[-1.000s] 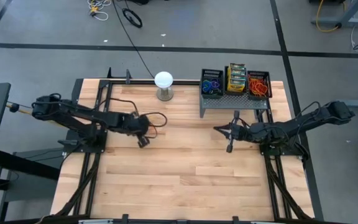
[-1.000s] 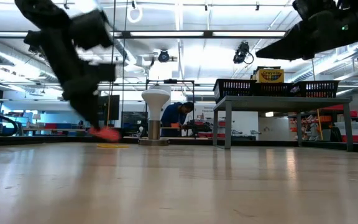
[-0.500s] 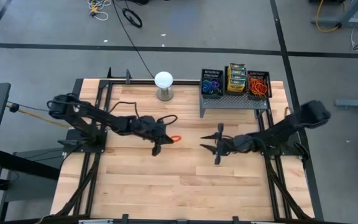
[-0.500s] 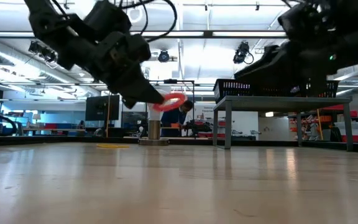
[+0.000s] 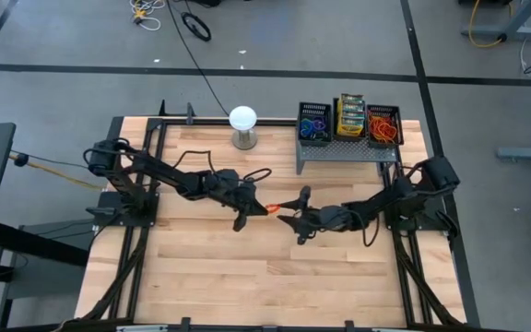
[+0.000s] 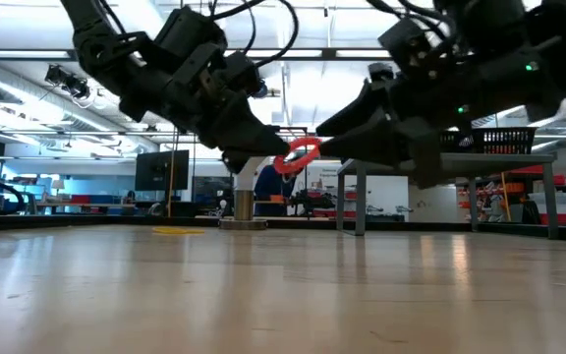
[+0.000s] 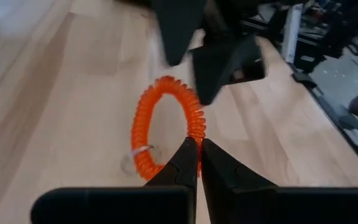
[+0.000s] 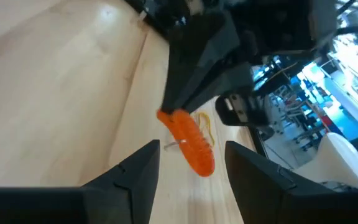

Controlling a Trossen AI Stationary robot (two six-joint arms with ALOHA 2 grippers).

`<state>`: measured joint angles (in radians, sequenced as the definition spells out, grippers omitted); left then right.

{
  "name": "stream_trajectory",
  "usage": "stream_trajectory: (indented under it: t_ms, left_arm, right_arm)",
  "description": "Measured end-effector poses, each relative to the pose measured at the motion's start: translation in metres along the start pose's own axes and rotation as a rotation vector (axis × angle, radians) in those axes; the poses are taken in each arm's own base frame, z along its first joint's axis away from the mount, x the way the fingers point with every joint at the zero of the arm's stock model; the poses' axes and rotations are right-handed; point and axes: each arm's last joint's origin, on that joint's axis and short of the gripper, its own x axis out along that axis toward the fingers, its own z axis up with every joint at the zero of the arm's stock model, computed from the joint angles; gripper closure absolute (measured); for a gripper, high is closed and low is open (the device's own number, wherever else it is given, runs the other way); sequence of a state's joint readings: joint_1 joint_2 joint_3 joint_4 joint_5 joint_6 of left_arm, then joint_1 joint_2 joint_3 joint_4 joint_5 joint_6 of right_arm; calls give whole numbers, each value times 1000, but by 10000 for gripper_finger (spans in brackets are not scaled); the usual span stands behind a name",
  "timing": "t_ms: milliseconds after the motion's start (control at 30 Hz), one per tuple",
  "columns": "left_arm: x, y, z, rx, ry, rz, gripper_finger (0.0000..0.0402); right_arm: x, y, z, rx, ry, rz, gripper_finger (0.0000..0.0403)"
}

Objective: Pick & Place Office Desk Supplies
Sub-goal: Put the orange spring keychain into the left black basket on the shelf

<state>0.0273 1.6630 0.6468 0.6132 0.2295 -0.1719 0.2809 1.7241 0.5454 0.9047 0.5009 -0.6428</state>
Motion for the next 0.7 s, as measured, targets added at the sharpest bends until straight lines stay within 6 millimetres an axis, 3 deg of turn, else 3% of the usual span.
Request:
stream_trajectory:
  t_ms: [233, 567, 700]
  left_arm:
    - [5, 0, 7, 16, 35, -6, 388]
    - [5, -1, 7, 23, 34, -14, 388]
    - [4, -2, 9, 37, 32, -13, 375]
  right_arm:
    - [8, -3, 6, -15, 11, 14, 226]
    - [9, -2, 2, -34, 44, 36, 379]
    - [8, -2, 2, -26, 46, 29, 382]
